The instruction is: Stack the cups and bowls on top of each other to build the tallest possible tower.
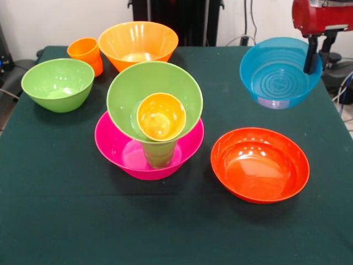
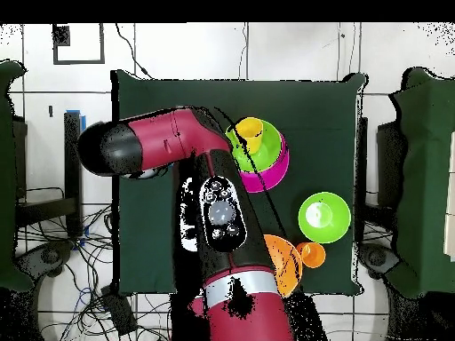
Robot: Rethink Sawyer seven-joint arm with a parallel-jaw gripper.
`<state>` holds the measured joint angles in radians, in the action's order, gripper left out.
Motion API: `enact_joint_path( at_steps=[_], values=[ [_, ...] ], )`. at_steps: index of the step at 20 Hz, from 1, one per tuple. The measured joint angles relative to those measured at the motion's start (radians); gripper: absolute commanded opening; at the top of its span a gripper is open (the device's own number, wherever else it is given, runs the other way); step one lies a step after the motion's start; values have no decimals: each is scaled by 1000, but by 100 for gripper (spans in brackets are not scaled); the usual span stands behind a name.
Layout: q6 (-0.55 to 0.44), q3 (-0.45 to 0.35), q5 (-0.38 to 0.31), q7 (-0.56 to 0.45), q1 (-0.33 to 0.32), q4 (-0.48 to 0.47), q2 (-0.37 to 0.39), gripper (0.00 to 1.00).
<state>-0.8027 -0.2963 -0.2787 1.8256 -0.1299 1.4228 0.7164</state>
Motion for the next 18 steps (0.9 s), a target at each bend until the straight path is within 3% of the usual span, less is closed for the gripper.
enact_joint_path(
  at_steps=[18],
  values=[
    [-6, -136, -108, -74, -148, -76, -5, 0]
  ],
)
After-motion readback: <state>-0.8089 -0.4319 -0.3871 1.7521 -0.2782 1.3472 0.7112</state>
